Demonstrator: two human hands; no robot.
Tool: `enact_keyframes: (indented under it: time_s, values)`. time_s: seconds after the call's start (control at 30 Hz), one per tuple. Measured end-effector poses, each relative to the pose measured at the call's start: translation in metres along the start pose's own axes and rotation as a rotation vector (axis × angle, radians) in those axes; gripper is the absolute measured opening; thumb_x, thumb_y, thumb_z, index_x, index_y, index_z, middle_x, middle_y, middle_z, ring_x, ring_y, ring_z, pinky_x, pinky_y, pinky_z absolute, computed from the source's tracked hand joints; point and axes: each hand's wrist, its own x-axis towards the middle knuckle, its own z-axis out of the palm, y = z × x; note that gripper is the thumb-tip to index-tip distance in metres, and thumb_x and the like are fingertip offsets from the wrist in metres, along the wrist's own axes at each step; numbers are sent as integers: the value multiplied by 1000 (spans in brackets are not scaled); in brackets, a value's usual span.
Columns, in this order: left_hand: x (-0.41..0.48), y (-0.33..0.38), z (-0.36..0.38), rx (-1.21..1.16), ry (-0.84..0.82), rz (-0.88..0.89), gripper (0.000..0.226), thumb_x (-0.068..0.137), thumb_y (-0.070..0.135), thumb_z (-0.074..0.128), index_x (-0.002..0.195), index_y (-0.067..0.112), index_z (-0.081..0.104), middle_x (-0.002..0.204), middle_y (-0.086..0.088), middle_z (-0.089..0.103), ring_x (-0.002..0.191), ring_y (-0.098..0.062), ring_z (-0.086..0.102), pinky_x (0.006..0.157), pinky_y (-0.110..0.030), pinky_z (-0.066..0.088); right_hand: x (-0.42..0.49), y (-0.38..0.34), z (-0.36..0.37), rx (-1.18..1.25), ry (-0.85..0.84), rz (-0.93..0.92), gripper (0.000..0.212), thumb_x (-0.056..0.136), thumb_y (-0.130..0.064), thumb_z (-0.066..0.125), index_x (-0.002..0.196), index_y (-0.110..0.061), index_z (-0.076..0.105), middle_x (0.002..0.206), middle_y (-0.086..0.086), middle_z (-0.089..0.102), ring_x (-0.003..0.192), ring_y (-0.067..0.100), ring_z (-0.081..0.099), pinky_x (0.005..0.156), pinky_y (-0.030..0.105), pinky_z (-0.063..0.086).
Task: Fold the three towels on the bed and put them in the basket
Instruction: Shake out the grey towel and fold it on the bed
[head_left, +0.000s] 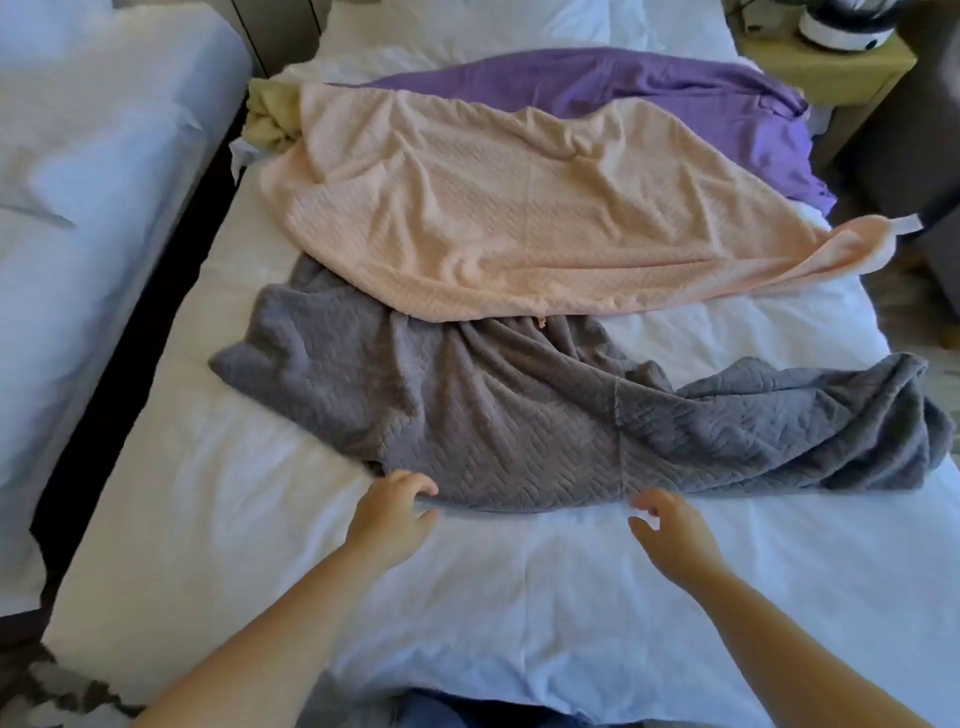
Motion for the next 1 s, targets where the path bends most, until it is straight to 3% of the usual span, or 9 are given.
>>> enact_keyframes:
  time_s: [0.1, 0.2, 0.33, 0.47, 0.57, 0.63, 0.73, 0.87, 1.0]
  values:
    - [37, 6, 9, 140, -33, 97, 37, 86, 42, 64, 119, 28, 58, 130, 7, 49, 121, -19, 44, 98, -32, 41, 20, -7, 17, -270, 18, -58, 42, 88, -29, 63, 127, -20, 53, 132, 3, 49, 125, 25, 41, 97, 34, 40]
    - [66, 10, 22, 223, -81, 171, 48, 82, 52, 65, 123, 30, 54, 132, 8, 45, 125, -18, 38, 101, -32, 35, 36, -10, 32, -421, 24, -56, 50, 88, -34, 62, 134, -26, 45, 141, 0, 41, 131, 25, 32, 105, 35, 34]
    - [90, 10, 41, 325, -174, 310, 60, 74, 61, 66, 124, 31, 52, 130, 7, 42, 124, -19, 35, 103, -34, 31, 57, -12, 46, -505, 74, -3, 35, 92, -31, 55, 126, -27, 52, 135, 0, 45, 129, 26, 32, 106, 38, 31]
    - [102, 15, 48, 318, -228, 387, 61, 71, 65, 66, 123, 34, 54, 131, 10, 41, 125, -18, 31, 104, -34, 26, 64, -28, 39, -242, 248, 17, 12, 94, -23, 51, 102, -25, 59, 107, -1, 63, 102, 24, 53, 91, 38, 39]
    - [111, 30, 34, 204, -141, 478, 31, 85, 47, 61, 111, 31, 63, 123, 13, 53, 119, -17, 40, 98, -32, 33, 62, -54, 9, 58, 265, -26, 7, 94, -21, 53, 95, -27, 56, 87, -5, 63, 77, 16, 58, 70, 29, 47]
    - [115, 50, 11, -40, -119, 425, 11, 91, 34, 57, 99, 28, 63, 100, 11, 63, 101, -17, 54, 84, -32, 46, 58, -75, -24, 175, 257, -85, 6, 94, -22, 54, 95, -28, 56, 82, -10, 60, 72, 9, 57, 59, 19, 41]
    - [124, 89, -47, -389, -61, 347, 4, 95, 26, 56, 92, 28, 58, 84, 13, 61, 82, -11, 58, 66, -21, 42, 52, -110, -83, 250, 312, -184, 2, 94, -24, 55, 95, -24, 56, 82, -10, 59, 75, 4, 55, 60, 19, 41]
    - [121, 143, -150, -586, 99, 423, 10, 97, 26, 52, 99, 22, 61, 94, 10, 63, 87, -2, 57, 70, -14, 43, 35, -163, -156, 397, 362, -280, 9, 93, -24, 57, 87, -19, 61, 77, -7, 60, 71, 6, 55, 63, 16, 45]
    - [94, 178, -237, -672, 307, 519, 11, 95, 22, 54, 102, 21, 62, 98, 11, 64, 93, 3, 58, 80, -13, 43, 16, -216, -208, 536, 401, -412, 15, 91, -24, 60, 77, -27, 65, 70, -14, 62, 64, -7, 55, 57, 7, 44]
